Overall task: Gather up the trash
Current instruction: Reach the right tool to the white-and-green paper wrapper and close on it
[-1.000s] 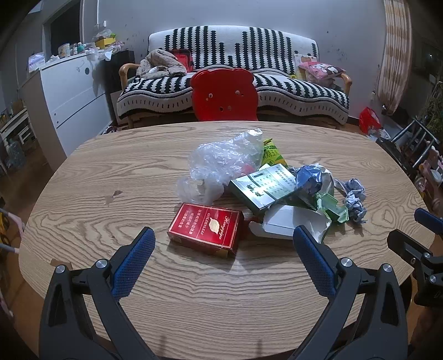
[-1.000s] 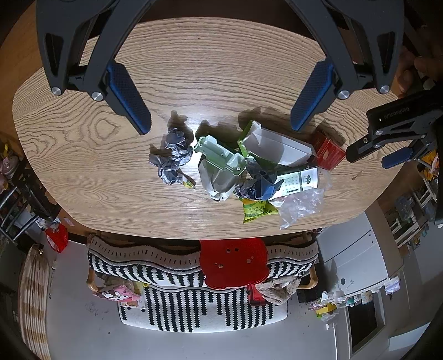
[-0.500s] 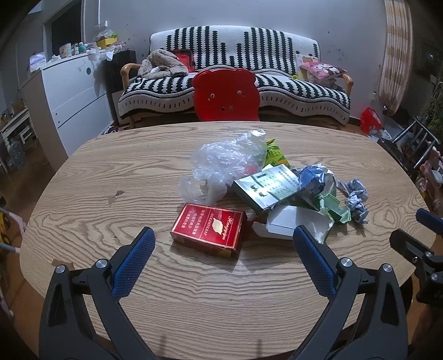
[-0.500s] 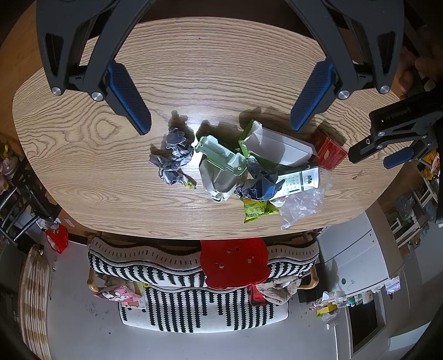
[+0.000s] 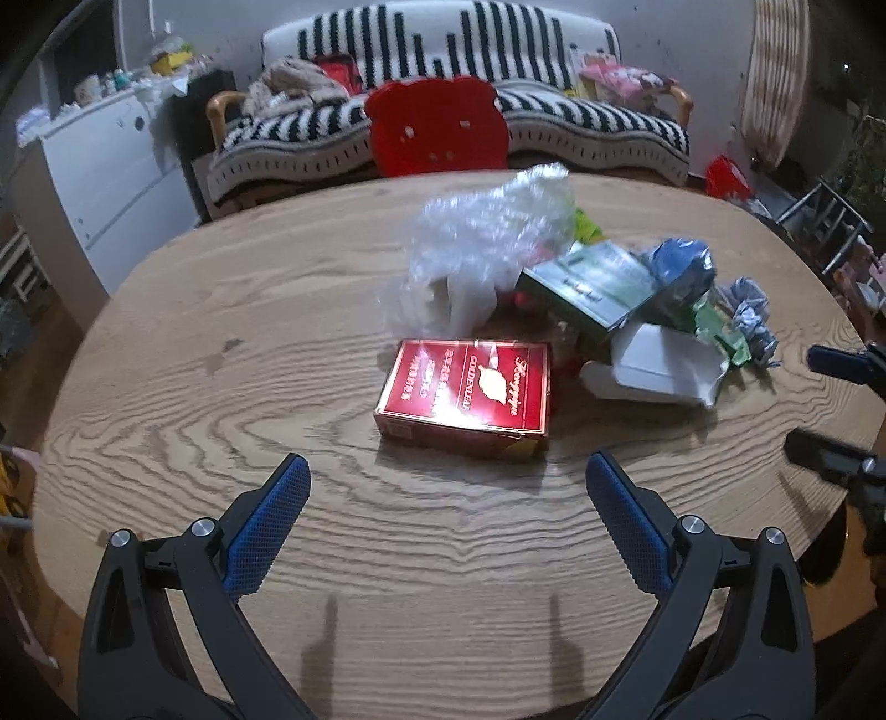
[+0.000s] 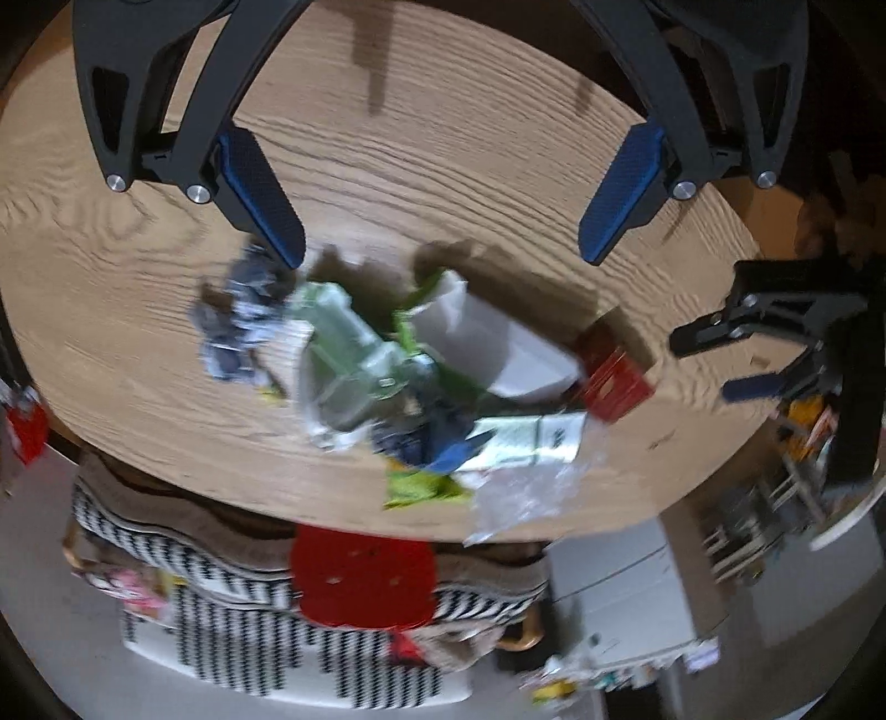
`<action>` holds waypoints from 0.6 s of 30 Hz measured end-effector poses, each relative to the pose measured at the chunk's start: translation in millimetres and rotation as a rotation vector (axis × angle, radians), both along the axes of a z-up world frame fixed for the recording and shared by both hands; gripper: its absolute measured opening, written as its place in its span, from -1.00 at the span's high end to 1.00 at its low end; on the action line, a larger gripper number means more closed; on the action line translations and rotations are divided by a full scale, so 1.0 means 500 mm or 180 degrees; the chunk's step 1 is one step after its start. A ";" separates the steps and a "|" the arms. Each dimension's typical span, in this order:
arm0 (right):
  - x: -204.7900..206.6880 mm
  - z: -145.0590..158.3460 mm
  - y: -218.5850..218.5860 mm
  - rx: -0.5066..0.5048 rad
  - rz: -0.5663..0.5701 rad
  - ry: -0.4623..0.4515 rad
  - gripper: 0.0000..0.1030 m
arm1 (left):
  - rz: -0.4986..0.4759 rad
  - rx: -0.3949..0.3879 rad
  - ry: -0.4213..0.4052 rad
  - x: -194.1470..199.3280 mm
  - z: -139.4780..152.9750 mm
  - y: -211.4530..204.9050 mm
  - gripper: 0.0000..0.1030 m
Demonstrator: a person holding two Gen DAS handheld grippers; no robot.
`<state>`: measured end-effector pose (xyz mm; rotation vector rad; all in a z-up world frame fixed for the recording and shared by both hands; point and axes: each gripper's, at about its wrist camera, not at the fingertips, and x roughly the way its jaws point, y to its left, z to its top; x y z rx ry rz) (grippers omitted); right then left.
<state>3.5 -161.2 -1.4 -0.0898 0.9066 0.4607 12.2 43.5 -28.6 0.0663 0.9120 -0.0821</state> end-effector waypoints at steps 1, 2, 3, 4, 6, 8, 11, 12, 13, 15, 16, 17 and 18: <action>0.011 -0.011 0.010 -0.0003 0.0028 0.0047 -0.84 | -0.0011 -0.0012 0.0042 0.009 -0.006 0.003 -0.88; 0.020 -0.020 0.017 -0.0015 0.0039 0.0077 -0.83 | -0.0006 -0.0012 0.0059 0.013 -0.010 0.005 -0.88; 0.029 -0.030 0.024 -0.0021 0.0069 0.0116 -0.81 | 0.0014 -0.0019 0.0078 0.019 -0.015 0.010 -0.88; 0.041 -0.044 0.034 -0.0056 0.0105 0.0152 -0.77 | 0.0033 -0.0054 0.0098 0.023 -0.019 0.017 -0.88; 0.054 -0.058 0.047 -0.0098 0.0127 0.0184 -0.72 | 0.0040 -0.0101 0.0108 0.030 -0.025 0.025 -0.88; 0.070 -0.073 0.062 -0.0153 0.0141 0.0180 -0.68 | 0.0016 -0.0159 0.0139 0.037 -0.030 0.028 -0.88; 0.086 -0.083 0.079 -0.0132 0.0173 0.0139 -0.65 | 0.0001 -0.0129 0.0153 0.038 -0.033 0.031 -0.88; 0.091 -0.084 0.082 -0.0122 0.0174 0.0130 -0.63 | -0.0008 -0.0142 0.0154 0.039 -0.031 0.031 -0.88; 0.097 -0.086 0.086 -0.0092 0.0184 0.0124 -0.59 | -0.0027 -0.0161 0.0158 0.039 -0.030 0.031 -0.88; 0.105 -0.087 0.090 -0.0077 0.0185 0.0112 -0.46 | -0.0053 -0.0160 0.0133 0.041 -0.029 0.030 -0.88; 0.108 -0.087 0.092 -0.0080 0.0192 0.0119 -0.24 | -0.0064 -0.0149 0.0124 0.045 -0.028 0.028 -0.88; 0.107 -0.087 0.093 -0.0074 0.0199 0.0100 -0.10 | -0.0084 -0.0145 0.0118 0.049 -0.029 0.027 -0.88; 0.110 -0.086 0.095 -0.0068 0.0210 0.0104 0.02 | -0.0095 -0.0151 0.0115 0.053 -0.030 0.026 -0.88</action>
